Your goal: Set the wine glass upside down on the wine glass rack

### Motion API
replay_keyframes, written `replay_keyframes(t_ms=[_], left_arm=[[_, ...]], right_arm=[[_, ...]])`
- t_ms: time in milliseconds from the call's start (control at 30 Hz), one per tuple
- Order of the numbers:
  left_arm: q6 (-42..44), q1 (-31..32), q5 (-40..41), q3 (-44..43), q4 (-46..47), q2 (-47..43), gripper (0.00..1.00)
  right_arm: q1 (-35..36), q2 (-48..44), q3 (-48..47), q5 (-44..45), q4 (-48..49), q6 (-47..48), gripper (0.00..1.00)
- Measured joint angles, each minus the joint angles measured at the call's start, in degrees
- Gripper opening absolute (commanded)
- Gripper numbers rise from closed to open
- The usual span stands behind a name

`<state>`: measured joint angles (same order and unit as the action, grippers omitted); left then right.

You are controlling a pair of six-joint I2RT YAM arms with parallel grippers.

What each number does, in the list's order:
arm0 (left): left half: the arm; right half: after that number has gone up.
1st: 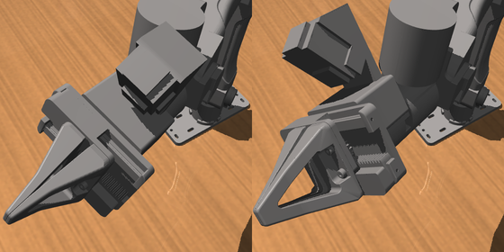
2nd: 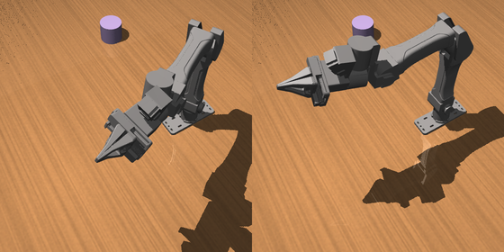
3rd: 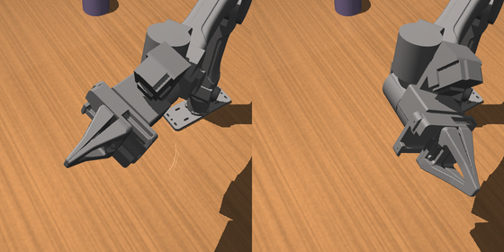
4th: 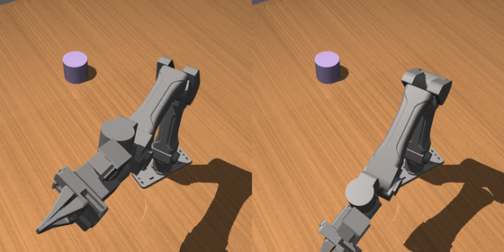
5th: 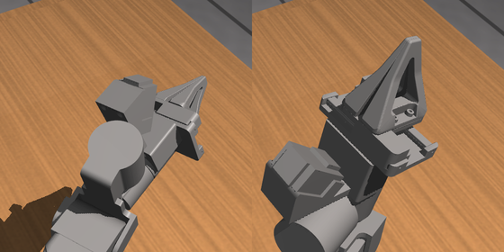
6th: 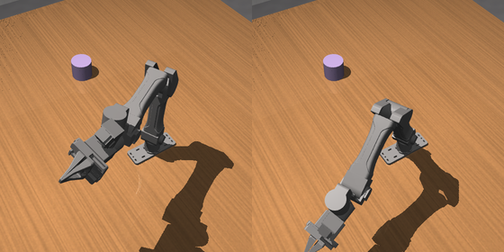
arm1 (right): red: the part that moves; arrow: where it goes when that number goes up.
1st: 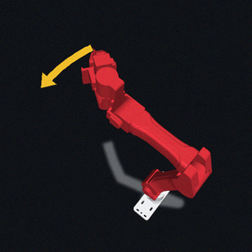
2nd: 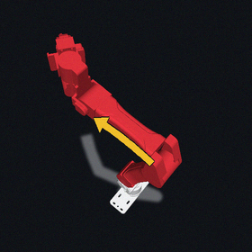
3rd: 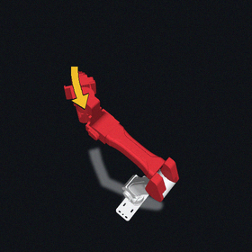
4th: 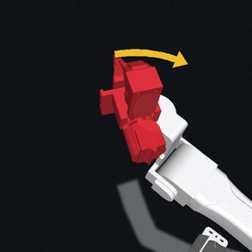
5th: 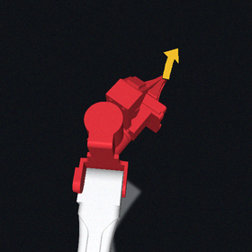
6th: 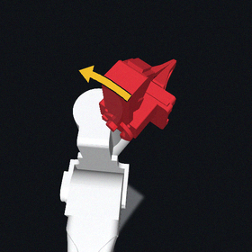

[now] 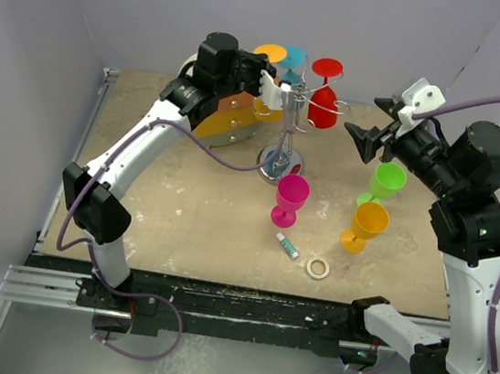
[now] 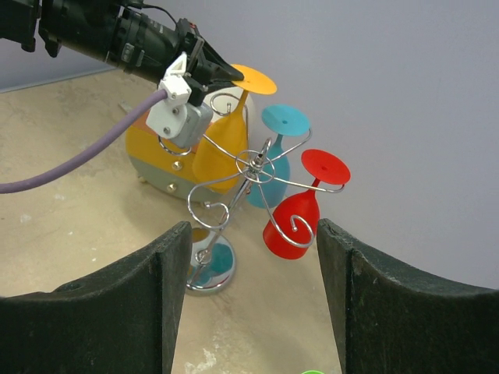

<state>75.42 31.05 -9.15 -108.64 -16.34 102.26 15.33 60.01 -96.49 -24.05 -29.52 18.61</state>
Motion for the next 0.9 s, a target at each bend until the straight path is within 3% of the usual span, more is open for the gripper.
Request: replay_keyframes(t_ms=[900], left_arm=[[-2.9, 0.0, 8.2, 7.3, 5.2, -2.3, 0.03]], right_arm=[[0.0, 0.6, 0.0, -1.0, -0.2, -0.1, 0.68]])
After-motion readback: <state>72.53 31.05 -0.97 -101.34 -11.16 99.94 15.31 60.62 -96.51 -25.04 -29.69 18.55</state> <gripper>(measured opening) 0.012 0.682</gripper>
